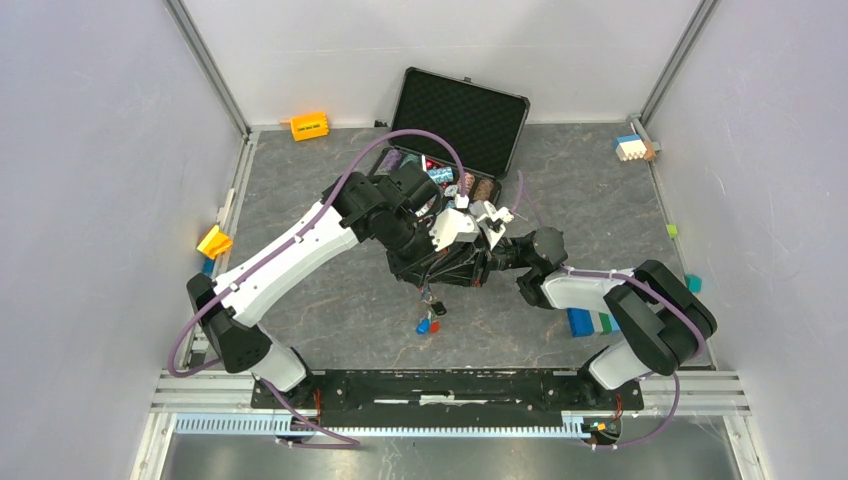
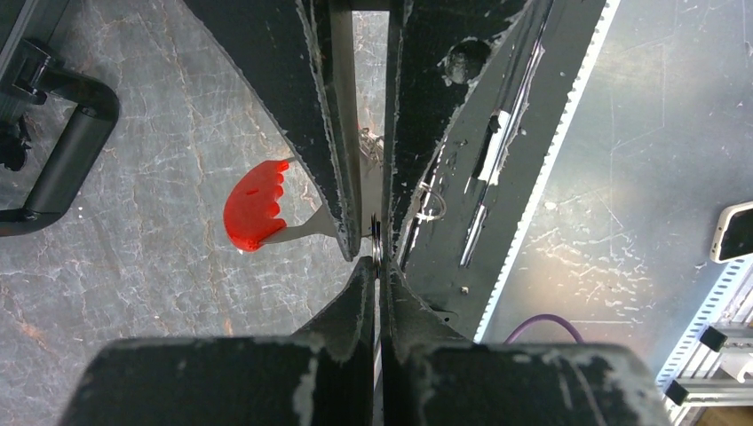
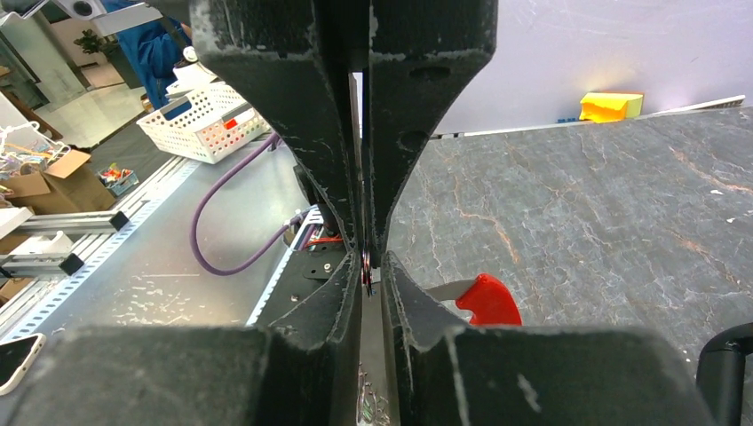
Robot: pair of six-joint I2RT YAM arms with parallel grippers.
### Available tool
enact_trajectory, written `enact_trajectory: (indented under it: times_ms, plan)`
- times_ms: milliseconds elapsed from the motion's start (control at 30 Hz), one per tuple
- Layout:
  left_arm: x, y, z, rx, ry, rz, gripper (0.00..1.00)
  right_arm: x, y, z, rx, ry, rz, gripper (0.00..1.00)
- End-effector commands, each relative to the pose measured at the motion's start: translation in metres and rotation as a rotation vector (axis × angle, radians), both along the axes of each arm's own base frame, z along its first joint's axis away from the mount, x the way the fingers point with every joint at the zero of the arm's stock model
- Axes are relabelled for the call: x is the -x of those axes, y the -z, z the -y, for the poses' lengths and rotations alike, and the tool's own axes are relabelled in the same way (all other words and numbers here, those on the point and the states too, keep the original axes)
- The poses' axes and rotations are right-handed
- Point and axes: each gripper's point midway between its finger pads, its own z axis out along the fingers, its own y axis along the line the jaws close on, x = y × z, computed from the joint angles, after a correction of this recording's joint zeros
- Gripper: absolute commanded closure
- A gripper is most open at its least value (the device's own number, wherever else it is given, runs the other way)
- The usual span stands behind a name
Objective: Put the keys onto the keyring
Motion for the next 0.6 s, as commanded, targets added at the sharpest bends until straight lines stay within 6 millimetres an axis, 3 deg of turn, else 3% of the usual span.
enact_trajectory:
  times_ms: [0,233,400,567]
  plan:
    - [0.0054,-0.012,0.0069,0.063,-0.009,-0.003,0.98,0.0046,-0.0193,0.0002,-0.058,-0.021,0.086,0.83]
    - [0.0056,-0.0131,0.0065,0.069,-0.009,0.001,0.98,0.0044,-0.0191,0.0001,-0.058,-0.021,0.086,0.89]
    - [0.0051,-0.0151,0.0076,0.079,-0.012,0.006,0.98,0.0047,-0.0193,0.0002,-0.059,-0.022,0.091,1.0]
    - [0.0038,-0.0181,0.0096,0.109,-0.009,0.029,0.98,0.0023,-0.0195,0.0003,-0.053,-0.007,0.108,1.0]
